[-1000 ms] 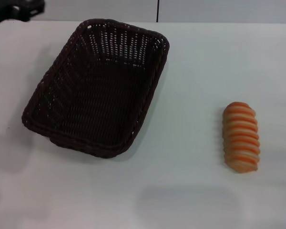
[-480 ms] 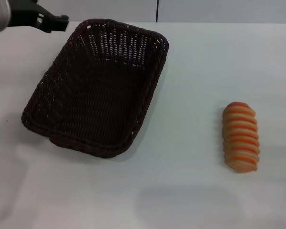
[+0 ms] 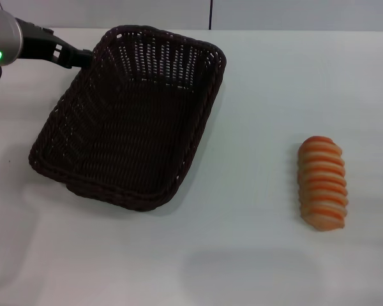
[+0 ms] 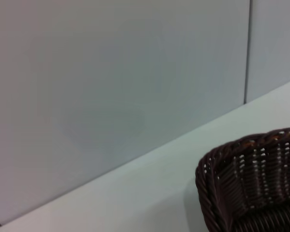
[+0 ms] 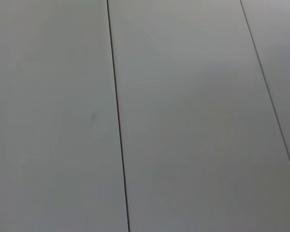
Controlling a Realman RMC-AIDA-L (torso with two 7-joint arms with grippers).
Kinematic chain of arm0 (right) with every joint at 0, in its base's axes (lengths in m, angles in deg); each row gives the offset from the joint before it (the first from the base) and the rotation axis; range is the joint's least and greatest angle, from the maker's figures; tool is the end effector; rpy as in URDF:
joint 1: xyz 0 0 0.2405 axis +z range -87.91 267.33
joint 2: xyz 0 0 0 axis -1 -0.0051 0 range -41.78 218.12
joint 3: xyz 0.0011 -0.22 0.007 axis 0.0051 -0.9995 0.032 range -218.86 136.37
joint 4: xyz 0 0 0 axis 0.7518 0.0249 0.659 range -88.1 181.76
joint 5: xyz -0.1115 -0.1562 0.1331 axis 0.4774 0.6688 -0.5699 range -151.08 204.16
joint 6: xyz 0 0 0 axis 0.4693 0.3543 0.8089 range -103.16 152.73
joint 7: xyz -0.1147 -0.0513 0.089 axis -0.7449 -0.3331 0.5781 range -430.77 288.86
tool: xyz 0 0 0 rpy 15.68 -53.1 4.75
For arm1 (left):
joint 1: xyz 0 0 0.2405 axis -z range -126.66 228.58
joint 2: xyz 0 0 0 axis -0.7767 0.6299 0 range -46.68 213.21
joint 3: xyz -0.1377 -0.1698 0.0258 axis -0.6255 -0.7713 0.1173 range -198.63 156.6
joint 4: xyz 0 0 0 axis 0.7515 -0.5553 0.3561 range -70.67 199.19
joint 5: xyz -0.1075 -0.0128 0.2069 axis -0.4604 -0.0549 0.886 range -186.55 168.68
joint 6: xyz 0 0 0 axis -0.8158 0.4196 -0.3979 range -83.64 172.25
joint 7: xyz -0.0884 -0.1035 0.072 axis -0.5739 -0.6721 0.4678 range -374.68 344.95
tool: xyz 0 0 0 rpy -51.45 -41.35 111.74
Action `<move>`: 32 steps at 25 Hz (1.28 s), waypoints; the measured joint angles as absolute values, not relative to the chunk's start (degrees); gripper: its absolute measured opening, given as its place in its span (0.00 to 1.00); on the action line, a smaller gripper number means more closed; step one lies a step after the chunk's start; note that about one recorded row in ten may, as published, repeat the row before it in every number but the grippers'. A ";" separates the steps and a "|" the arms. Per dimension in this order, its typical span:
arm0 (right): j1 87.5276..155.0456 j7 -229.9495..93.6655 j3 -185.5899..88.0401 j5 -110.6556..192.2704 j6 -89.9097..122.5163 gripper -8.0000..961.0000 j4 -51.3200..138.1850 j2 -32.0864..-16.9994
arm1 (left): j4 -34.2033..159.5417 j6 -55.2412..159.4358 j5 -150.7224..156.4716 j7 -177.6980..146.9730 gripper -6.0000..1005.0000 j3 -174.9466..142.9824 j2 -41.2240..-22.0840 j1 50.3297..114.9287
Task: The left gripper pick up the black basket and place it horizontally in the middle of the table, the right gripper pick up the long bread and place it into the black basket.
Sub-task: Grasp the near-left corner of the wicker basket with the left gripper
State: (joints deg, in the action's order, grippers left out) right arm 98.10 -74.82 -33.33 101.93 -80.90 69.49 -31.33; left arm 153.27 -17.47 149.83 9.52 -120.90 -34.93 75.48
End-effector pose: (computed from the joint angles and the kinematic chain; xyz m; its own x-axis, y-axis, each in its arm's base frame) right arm 0.3235 0.1968 0.0210 0.6643 0.3768 -0.6455 -0.7463 0.2865 -0.6009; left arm -0.1560 0.4097 0.0775 0.8159 0.5501 0.1779 0.4575 -0.4262 -0.7804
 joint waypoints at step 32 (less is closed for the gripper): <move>98.25 -74.97 -33.60 102.11 -78.40 0.85 69.37 -31.31 | 138.59 -15.93 150.16 8.46 0.67 -119.06 -35.09 79.14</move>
State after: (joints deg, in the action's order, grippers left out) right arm 98.25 -74.97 -33.60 102.11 -78.40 69.37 -31.31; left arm 138.59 -15.93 150.16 8.46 -119.06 -35.09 79.14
